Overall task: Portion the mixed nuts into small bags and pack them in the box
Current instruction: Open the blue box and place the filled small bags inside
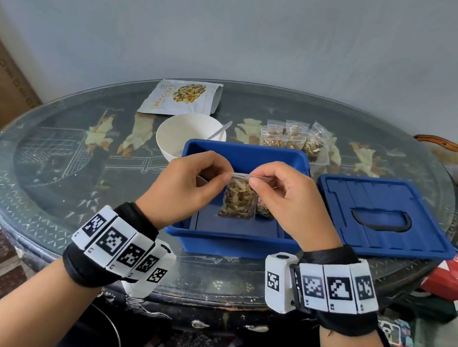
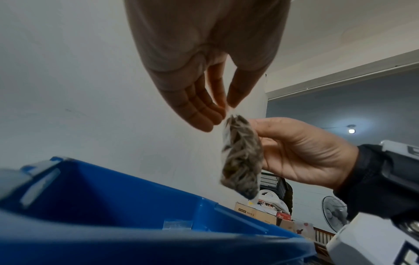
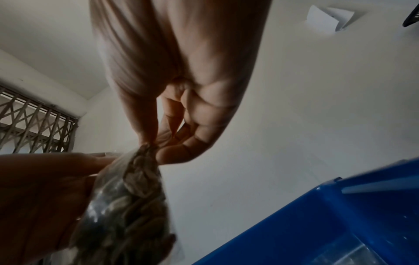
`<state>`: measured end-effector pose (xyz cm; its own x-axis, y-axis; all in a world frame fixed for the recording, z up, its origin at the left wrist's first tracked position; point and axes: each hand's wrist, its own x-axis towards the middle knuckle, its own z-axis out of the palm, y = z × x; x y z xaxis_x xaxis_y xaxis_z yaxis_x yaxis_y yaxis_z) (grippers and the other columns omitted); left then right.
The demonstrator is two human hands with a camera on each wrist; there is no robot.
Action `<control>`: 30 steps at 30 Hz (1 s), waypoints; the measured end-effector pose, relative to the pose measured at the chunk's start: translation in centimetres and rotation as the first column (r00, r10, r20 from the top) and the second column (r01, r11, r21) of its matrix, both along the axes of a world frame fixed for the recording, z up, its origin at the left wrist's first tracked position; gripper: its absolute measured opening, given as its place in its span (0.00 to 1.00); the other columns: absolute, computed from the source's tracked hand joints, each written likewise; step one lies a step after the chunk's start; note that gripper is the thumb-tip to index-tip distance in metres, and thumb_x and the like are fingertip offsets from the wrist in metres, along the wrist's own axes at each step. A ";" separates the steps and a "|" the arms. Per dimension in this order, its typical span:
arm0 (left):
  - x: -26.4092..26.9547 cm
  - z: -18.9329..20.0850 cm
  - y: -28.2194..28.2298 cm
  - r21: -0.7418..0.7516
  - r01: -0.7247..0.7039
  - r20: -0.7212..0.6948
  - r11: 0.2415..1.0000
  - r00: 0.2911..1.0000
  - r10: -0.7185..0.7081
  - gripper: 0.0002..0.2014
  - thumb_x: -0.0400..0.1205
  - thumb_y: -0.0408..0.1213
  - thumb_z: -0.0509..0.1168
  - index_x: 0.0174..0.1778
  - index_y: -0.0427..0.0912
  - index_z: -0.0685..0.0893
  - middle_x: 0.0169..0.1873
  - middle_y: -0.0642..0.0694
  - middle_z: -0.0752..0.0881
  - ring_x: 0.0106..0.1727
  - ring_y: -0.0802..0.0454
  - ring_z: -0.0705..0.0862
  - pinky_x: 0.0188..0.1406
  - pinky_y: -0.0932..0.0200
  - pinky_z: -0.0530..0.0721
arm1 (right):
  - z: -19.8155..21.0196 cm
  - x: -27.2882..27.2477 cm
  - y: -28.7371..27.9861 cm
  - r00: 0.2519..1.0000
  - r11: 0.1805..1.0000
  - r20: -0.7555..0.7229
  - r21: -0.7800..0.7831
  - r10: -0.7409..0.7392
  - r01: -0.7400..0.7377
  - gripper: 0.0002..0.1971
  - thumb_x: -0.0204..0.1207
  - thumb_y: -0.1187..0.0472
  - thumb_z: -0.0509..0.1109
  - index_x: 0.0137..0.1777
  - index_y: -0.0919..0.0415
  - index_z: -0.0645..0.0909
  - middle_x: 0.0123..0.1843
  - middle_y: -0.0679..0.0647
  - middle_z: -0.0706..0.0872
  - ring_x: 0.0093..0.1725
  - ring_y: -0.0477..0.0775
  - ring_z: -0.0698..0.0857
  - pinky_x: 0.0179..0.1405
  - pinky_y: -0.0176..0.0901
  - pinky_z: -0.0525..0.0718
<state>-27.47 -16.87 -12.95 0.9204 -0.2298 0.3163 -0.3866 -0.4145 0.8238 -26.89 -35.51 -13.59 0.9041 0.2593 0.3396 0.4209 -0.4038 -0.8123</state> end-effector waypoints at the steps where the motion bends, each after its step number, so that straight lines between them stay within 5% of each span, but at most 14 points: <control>1: 0.0 0.1 0.0 0.011 0.007 -0.005 1.000 1.000 -0.007 0.04 0.76 0.39 0.63 0.41 0.54 0.80 0.36 0.55 0.85 0.37 0.58 0.82 0.37 0.69 0.81 | 0.1 0.0 0.0 1.000 1.000 0.003 -0.011 0.002 -0.002 0.05 0.77 0.66 0.69 0.47 0.56 0.83 0.43 0.45 0.85 0.44 0.44 0.83 0.43 0.27 0.79; 7: 0.5 -0.1 0.2 0.159 -0.015 0.132 0.987 0.991 -0.006 0.04 0.79 0.33 0.66 0.39 0.45 0.82 0.37 0.50 0.84 0.40 0.56 0.80 0.36 0.76 0.73 | 0.3 0.1 0.1 1.000 0.999 -0.011 -0.041 0.009 -0.009 0.04 0.76 0.65 0.70 0.45 0.55 0.82 0.40 0.46 0.85 0.41 0.44 0.83 0.43 0.30 0.80; 13: 0.5 -0.4 0.3 0.191 -0.050 0.282 0.980 0.959 -0.006 0.09 0.78 0.41 0.62 0.39 0.40 0.84 0.35 0.54 0.82 0.36 0.65 0.77 0.35 0.78 0.70 | 0.0 0.5 0.3 0.992 0.994 0.129 -0.105 0.011 0.003 0.02 0.76 0.66 0.70 0.45 0.61 0.84 0.44 0.48 0.82 0.44 0.42 0.79 0.45 0.26 0.76; 18: 0.6 -0.2 0.4 0.195 -0.013 0.268 0.981 0.963 -0.040 0.06 0.78 0.39 0.64 0.40 0.40 0.83 0.35 0.54 0.81 0.37 0.64 0.77 0.37 0.79 0.71 | 0.0 0.9 0.1 0.985 0.993 0.168 -0.118 0.028 -0.008 0.03 0.76 0.67 0.69 0.43 0.62 0.84 0.43 0.50 0.82 0.43 0.42 0.78 0.43 0.24 0.74; 25: 1.5 0.2 0.0 0.300 -0.025 0.341 0.954 0.936 -0.082 0.09 0.77 0.44 0.63 0.39 0.44 0.85 0.37 0.51 0.84 0.38 0.53 0.77 0.46 0.66 0.70 | 0.2 1.0 0.2 0.966 0.991 0.244 -0.125 0.079 -0.049 0.03 0.74 0.67 0.69 0.42 0.63 0.84 0.41 0.48 0.81 0.41 0.43 0.78 0.40 0.27 0.76; 30: 1.5 0.3 -0.3 0.292 -0.037 0.371 0.956 0.925 -0.077 0.10 0.77 0.42 0.63 0.37 0.42 0.85 0.35 0.49 0.84 0.38 0.53 0.74 0.42 0.61 0.72 | 0.2 1.0 0.2 0.960 0.991 0.267 -0.120 0.089 -0.058 0.03 0.74 0.67 0.68 0.42 0.64 0.83 0.41 0.48 0.80 0.40 0.42 0.77 0.40 0.24 0.74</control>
